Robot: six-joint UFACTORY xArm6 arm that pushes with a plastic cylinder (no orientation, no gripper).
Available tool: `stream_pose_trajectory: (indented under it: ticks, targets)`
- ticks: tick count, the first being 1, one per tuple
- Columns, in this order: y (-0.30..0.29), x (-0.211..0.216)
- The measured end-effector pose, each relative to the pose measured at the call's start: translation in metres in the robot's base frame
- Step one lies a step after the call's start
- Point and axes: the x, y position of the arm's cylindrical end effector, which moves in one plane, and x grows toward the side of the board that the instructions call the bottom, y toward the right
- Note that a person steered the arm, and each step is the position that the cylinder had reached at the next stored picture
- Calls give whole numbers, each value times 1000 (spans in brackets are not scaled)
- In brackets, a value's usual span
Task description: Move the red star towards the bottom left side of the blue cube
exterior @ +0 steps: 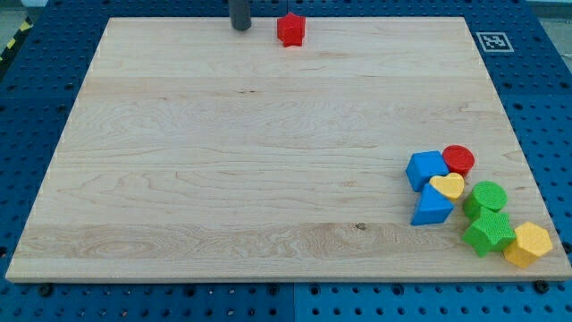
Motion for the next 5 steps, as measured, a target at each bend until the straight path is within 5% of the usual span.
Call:
stream_pose_trajectory:
  ticks: [3, 5]
  targets:
    - [85, 24]
    - [111, 87]
